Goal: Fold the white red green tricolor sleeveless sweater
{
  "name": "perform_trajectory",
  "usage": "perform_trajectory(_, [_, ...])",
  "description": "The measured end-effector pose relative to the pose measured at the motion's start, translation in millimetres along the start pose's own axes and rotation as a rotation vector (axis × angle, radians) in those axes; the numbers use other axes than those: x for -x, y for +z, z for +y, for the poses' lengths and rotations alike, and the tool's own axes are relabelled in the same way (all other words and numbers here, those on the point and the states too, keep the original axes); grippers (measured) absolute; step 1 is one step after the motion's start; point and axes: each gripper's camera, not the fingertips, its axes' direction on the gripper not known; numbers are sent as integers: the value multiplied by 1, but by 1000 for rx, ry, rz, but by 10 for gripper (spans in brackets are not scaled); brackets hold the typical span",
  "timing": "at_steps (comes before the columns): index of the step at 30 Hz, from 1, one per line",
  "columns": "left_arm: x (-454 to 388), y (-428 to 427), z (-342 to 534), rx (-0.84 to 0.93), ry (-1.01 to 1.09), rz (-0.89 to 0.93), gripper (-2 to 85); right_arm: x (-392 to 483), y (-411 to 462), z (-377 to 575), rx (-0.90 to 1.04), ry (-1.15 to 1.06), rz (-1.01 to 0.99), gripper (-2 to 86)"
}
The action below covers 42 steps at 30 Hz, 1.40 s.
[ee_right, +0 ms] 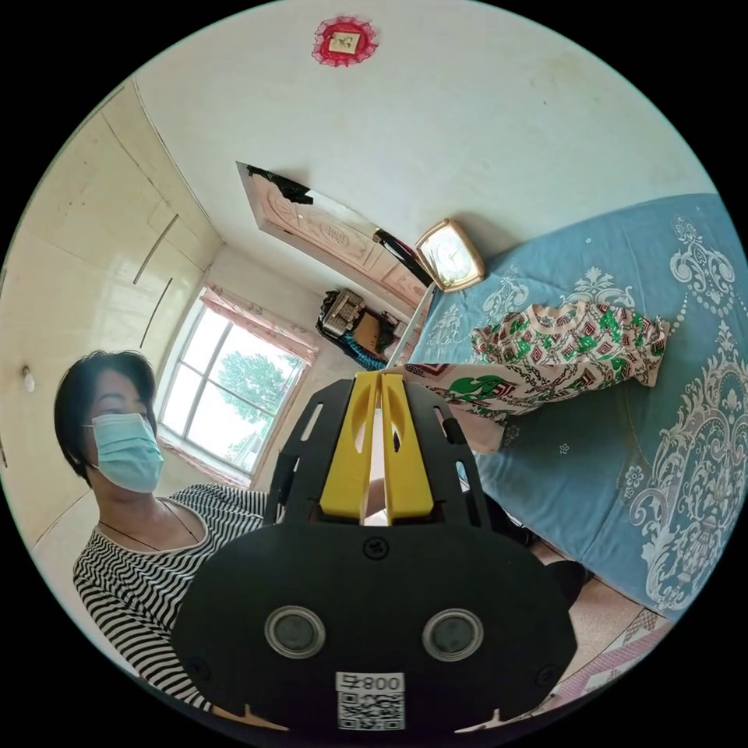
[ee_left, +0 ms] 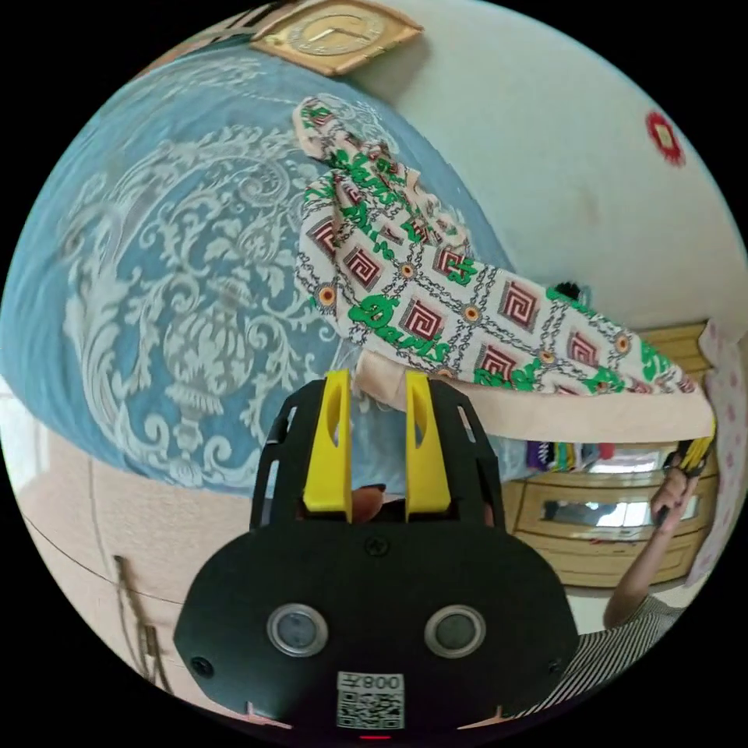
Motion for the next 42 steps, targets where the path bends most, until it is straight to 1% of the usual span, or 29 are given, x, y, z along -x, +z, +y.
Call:
perform_trajectory(2, [-23,16,-11,65,57,-118,89,1,-3,-2,-1,-2,3,2])
perform_trajectory(4, [-39,22,-13,86,89,-234,66,0,-6,-3,-5,1,5,2])
perform_trajectory(5, [-48,25,-13,98,141,-270,47,-1,-8,-4,-5,0,6,2])
perform_trajectory(7, [-58,27,-12,110,189,-278,30,-4,-11,-4,-9,3,11,2])
perform_trajectory(10, [-63,22,-9,132,163,-216,15,-14,-18,-3,-26,25,-1,2])
perform_trajectory(12, [-63,13,-2,115,154,-175,11,-21,-25,1,-42,37,-5,2])
perform_trajectory(15, [-59,-17,17,61,122,-54,8,-31,-37,11,-59,52,8,2])
perform_trajectory(17, [-51,-49,37,-14,71,70,6,-39,-47,20,-76,73,10,2])
perform_trajectory(19, [-45,-75,55,-76,41,149,6,-49,-56,33,-93,102,13,2])
perform_trajectory(23, [-31,-128,100,-200,-23,239,4,-78,-71,73,-97,199,41,3])
perform_trajectory(25, [-26,-145,118,-244,-46,249,4,-93,-75,95,-93,250,55,3])
perform_trajectory(28, [-20,-159,142,-249,-85,230,4,-124,-76,136,-86,360,58,3])
perform_trajectory(31, [-20,-168,159,-239,-100,216,4,-153,-71,172,-28,463,115,2])
perform_trajectory(33, [-22,-171,166,-227,-104,208,3,-173,-64,195,17,531,112,2])
perform_trajectory(36, [-29,-173,174,-224,-101,201,4,-188,-58,214,84,577,176,2])
perform_trajectory(42, [-41,-156,159,-184,-119,201,4,-216,-58,219,127,627,206,2])
